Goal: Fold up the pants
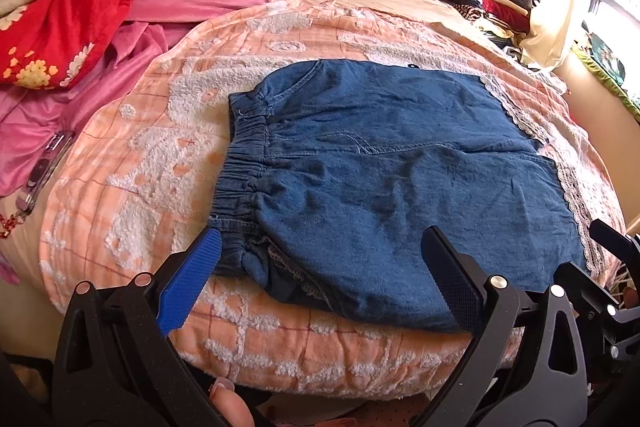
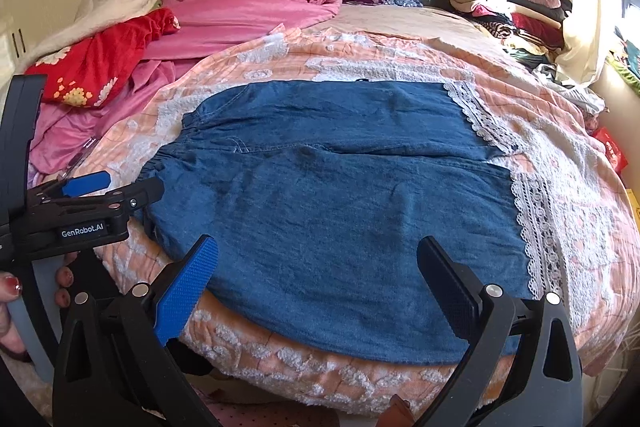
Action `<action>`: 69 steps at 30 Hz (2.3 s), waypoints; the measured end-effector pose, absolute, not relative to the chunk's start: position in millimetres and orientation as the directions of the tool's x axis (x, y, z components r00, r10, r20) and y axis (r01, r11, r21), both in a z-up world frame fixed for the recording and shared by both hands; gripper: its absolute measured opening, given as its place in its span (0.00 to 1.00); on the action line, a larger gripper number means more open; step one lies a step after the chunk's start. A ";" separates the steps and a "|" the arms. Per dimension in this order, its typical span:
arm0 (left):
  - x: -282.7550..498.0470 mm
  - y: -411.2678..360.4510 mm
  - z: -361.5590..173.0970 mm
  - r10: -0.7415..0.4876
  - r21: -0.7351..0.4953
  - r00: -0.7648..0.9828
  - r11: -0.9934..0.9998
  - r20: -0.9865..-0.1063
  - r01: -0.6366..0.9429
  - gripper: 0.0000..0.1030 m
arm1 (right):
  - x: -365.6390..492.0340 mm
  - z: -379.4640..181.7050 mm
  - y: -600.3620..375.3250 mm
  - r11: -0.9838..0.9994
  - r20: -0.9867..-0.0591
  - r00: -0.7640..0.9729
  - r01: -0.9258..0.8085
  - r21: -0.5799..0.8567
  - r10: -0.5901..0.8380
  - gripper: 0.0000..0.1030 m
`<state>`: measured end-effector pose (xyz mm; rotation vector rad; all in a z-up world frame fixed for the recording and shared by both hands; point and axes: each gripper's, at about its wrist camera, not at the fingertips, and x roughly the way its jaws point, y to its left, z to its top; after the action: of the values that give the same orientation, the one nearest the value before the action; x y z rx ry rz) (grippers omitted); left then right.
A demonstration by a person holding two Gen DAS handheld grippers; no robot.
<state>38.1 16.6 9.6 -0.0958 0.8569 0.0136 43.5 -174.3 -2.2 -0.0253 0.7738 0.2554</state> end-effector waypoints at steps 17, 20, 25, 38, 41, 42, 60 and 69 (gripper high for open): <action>158.3 102.5 -3.9 0.007 -0.058 0.591 0.994 -0.807 -0.091 0.91 | 189.5 7.3 -145.7 0.910 -0.728 0.606 -0.411 0.059 0.321 0.96; 178.8 114.8 -11.9 0.012 -0.056 0.578 0.994 -0.816 -0.099 0.91 | 216.7 2.3 -140.7 0.901 -0.732 0.599 -0.432 0.046 0.325 0.96; 206.9 127.6 -29.6 -0.041 -0.104 0.554 0.991 -0.832 -0.084 0.91 | 263.1 -9.1 -134.1 0.893 -0.749 0.578 -0.448 0.040 0.324 0.96; 234.9 136.6 -48.2 -0.233 -0.309 0.575 0.950 -0.784 -0.037 0.31 | 355.1 -35.9 -98.3 0.821 -0.825 0.496 -0.566 -0.070 0.271 0.96; 230.8 132.9 -42.8 -0.223 -0.287 0.596 0.958 -0.772 -0.014 0.31 | 363.4 -39.1 -87.7 0.778 -0.831 0.487 -0.618 -0.111 0.269 0.96; 228.6 133.0 -39.7 -0.225 -0.289 0.604 0.957 -0.765 -0.009 0.31 | 365.0 -39.9 -83.7 0.760 -0.832 0.483 -0.638 -0.121 0.272 0.96; 201.7 121.0 -11.7 -0.147 -0.164 0.699 0.986 -0.700 0.043 0.31 | 351.9 -60.1 -28.9 0.558 -0.867 0.390 -0.813 -0.167 0.309 0.26; 183.5 116.8 -2.2 -0.102 -0.094 0.729 0.994 -0.676 0.051 0.31 | 290.2 -13.0 -69.8 0.709 -0.730 0.508 -0.704 -0.046 0.457 0.15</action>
<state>183.5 116.8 -2.2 -0.0710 0.7487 -0.0843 290.2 -69.8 -13.0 -0.3602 0.7581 0.7176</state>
